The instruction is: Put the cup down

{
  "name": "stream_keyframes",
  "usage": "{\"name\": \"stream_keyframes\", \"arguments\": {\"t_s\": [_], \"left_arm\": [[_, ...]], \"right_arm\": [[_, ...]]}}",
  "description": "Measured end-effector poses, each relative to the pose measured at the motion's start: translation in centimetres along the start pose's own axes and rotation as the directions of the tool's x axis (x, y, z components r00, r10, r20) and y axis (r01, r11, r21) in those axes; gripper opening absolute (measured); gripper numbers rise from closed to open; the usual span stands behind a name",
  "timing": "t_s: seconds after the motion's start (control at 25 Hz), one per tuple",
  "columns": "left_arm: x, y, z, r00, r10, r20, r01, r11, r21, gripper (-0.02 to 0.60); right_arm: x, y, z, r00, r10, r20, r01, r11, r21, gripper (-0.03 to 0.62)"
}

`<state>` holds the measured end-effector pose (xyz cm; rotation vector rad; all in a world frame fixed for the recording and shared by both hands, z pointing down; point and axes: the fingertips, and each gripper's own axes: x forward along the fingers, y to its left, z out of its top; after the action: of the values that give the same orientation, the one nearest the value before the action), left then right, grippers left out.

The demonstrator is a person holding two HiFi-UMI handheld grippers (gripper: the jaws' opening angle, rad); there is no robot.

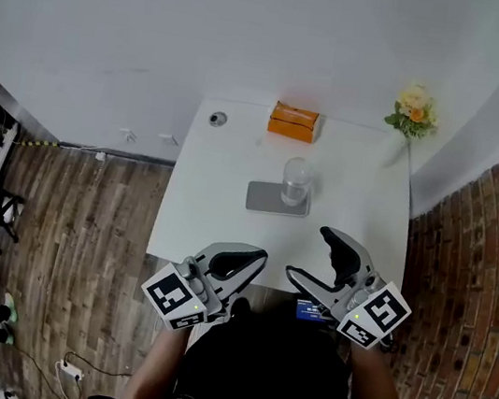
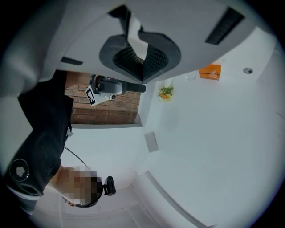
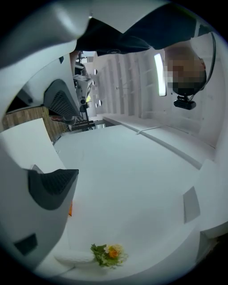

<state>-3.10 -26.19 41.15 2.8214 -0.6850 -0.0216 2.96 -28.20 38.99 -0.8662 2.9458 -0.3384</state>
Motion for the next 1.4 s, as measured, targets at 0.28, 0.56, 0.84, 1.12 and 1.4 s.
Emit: {"name": "stream_keyframes", "arguments": {"t_s": [0.28,0.56,0.84,1.12,1.4], "left_arm": [[0.7,-0.4,-0.6,0.999,-0.016,-0.031,0.016,1.0,0.015,0.006],[0.8,0.1,-1.5,0.996,0.024,-0.088,-0.021,0.999,0.029,0.006],[0.9,0.0,-1.7,0.996,0.018,-0.083,-0.017,1.0,0.01,0.006],[0.9,0.1,-2.1,0.995,0.022,-0.096,-0.022,1.0,-0.005,0.006],[1.0,0.3,-2.3,0.995,0.025,-0.094,-0.027,0.999,-0.022,0.006]], "right_arm": [[0.6,-1.6,-3.2,0.982,-0.089,-0.169,0.074,0.993,-0.094,0.364],[1.3,-2.5,-6.0,0.933,-0.163,-0.321,0.112,0.979,-0.173,0.342],[1.1,-3.2,-7.0,0.917,-0.192,-0.35,0.139,0.975,-0.172,0.317],[1.0,-3.7,-7.3,0.911,-0.205,-0.357,0.153,0.974,-0.17,0.293],[0.8,-4.1,-7.8,0.9,-0.226,-0.373,0.165,0.968,-0.188,0.284]]}}
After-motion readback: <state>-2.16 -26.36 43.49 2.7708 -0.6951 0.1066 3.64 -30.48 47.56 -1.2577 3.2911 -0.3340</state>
